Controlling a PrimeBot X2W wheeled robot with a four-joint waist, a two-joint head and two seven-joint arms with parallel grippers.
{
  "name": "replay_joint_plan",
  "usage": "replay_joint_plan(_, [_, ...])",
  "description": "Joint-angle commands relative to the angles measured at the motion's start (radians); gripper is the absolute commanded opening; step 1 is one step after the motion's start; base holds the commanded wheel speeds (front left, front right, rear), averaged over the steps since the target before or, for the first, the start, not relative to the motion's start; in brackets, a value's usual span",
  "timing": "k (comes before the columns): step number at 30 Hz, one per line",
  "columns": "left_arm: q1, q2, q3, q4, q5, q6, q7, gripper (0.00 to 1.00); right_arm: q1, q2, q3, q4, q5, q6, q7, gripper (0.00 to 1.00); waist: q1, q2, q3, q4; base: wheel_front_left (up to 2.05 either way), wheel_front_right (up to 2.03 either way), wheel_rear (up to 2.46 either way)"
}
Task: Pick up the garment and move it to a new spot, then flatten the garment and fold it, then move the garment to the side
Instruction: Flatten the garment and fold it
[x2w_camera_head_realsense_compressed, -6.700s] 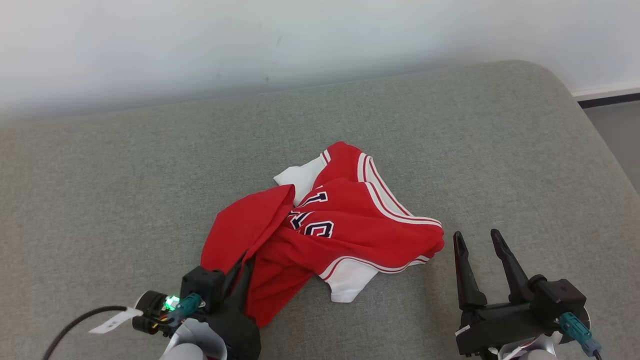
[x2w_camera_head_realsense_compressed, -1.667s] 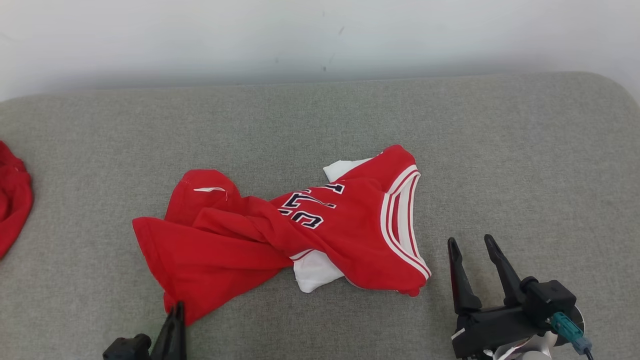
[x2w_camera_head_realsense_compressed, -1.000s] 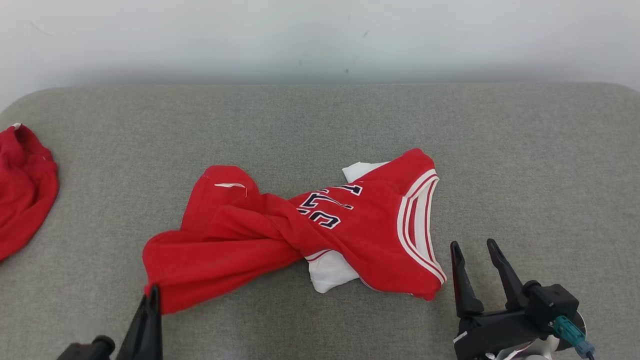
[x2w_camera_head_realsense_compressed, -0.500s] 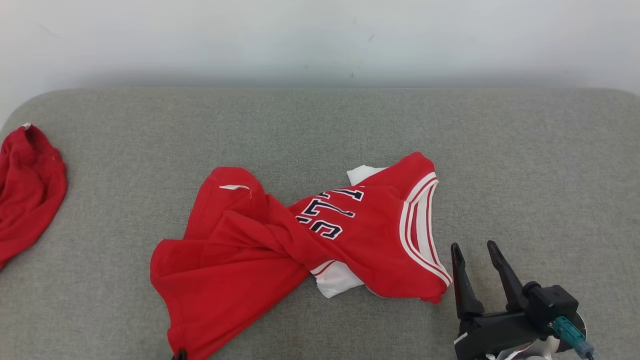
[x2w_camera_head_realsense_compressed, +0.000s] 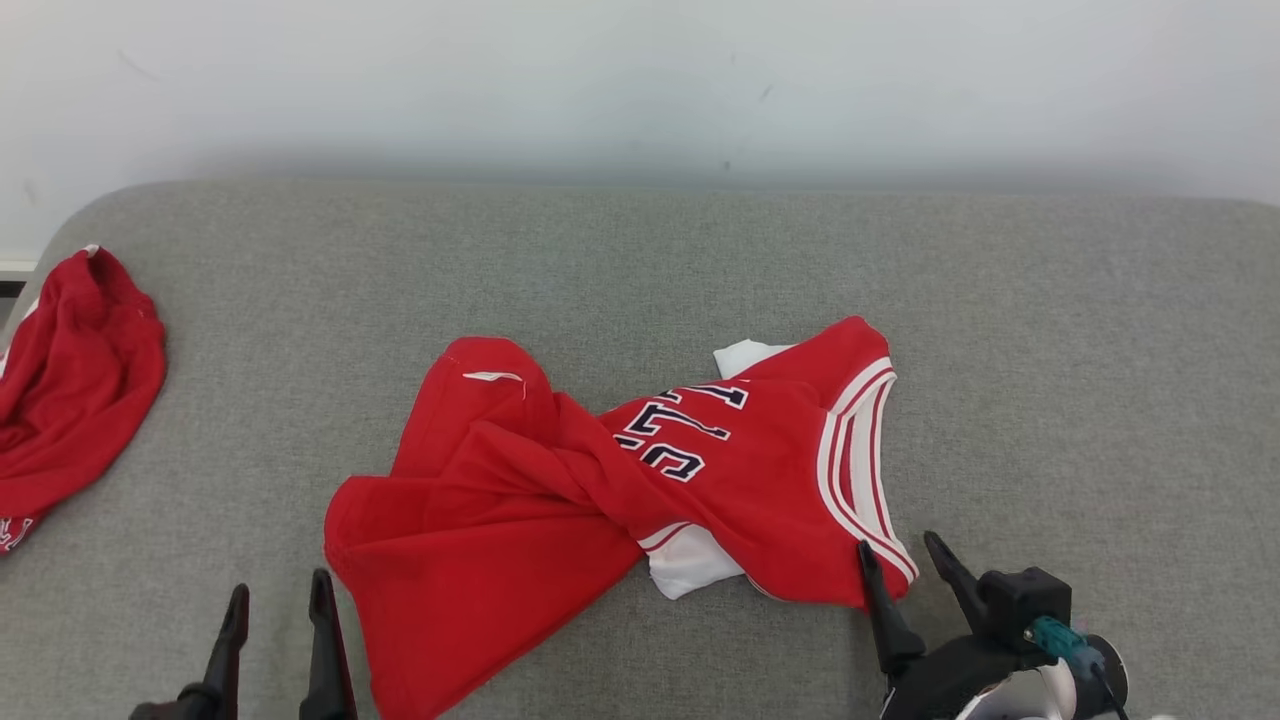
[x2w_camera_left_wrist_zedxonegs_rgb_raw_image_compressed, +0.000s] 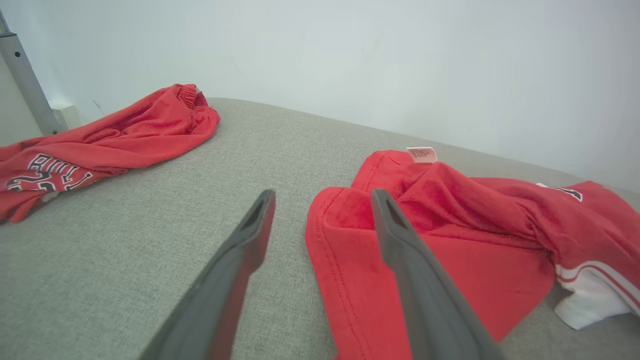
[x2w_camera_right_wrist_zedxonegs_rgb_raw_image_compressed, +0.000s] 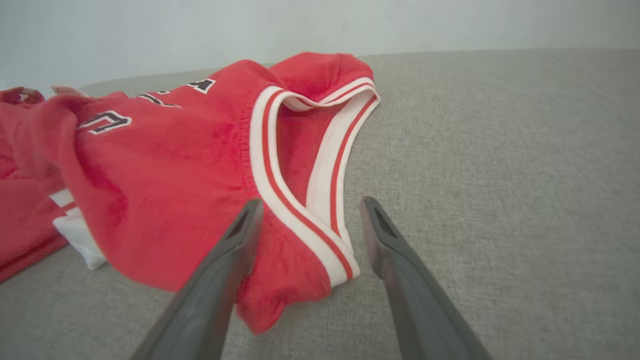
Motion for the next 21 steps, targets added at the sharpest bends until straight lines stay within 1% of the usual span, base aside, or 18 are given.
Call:
replay_joint_plan(1, [-0.021,0.001,0.004,0.004,0.007,0.006,-0.008,1.00,-0.012,-0.007,-0.005,0.030,0.001,-0.002,0.030,1.00,0.0000,0.0000,-0.008,0.006,0.00,0.00,0.00])
replay_joint_plan(3, [-0.034,0.001,0.008,0.012,0.013,0.010,-0.015,1.00,-0.024,-0.016,-0.009,0.064,0.001,-0.002,0.054,1.00,0.0000,0.0000,-0.014,0.011,0.00,0.00,0.00])
replay_joint_plan(8, [-0.043,-0.004,0.022,0.025,0.015,0.011,-0.021,1.00,-0.027,-0.013,-0.002,0.131,0.021,-0.002,0.093,1.00,0.0000,0.0000,-0.017,0.015,0.00,0.00,0.00])
replay_joint_plan(9, [-0.041,-0.004,0.025,0.028,0.014,0.011,-0.022,1.00,-0.030,-0.012,0.005,0.148,0.031,-0.002,0.107,0.94,0.0000,0.0000,-0.017,0.015,0.00,0.00,0.00])
replay_joint_plan(10, [-0.038,-0.006,0.027,0.032,0.012,0.011,-0.022,1.00,-0.032,-0.011,0.015,0.162,0.045,-0.002,0.116,0.58,0.0000,0.0000,-0.016,0.016,0.00,0.00,0.00])
replay_joint_plan(11, [-0.035,-0.007,0.030,0.036,0.010,0.010,-0.024,1.00,-0.037,-0.009,0.021,0.170,0.067,-0.002,0.113,0.26,0.0000,0.0000,-0.016,0.016,0.00,0.00,0.00])
replay_joint_plan(12, [-0.034,-0.008,0.032,0.039,0.010,0.009,-0.024,1.00,-0.040,-0.007,0.030,0.175,0.083,-0.002,0.112,0.00,0.0000,0.0000,-0.015,0.017,0.00,0.00,0.00])
replay_joint_plan(15, [-0.033,-0.014,0.032,0.045,0.014,0.008,-0.024,1.00,-0.063,-0.014,0.038,0.175,0.122,-0.002,0.094,0.00,0.0000,0.0000,-0.017,0.021,0.00,0.00,0.00])
replay_joint_plan(21, [-0.027,-0.026,0.032,0.067,0.017,0.004,-0.025,1.00,-0.106,-0.073,-0.015,0.155,0.185,-0.002,0.046,0.00,0.0000,0.0000,-0.039,0.020,0.00,0.00,0.00])
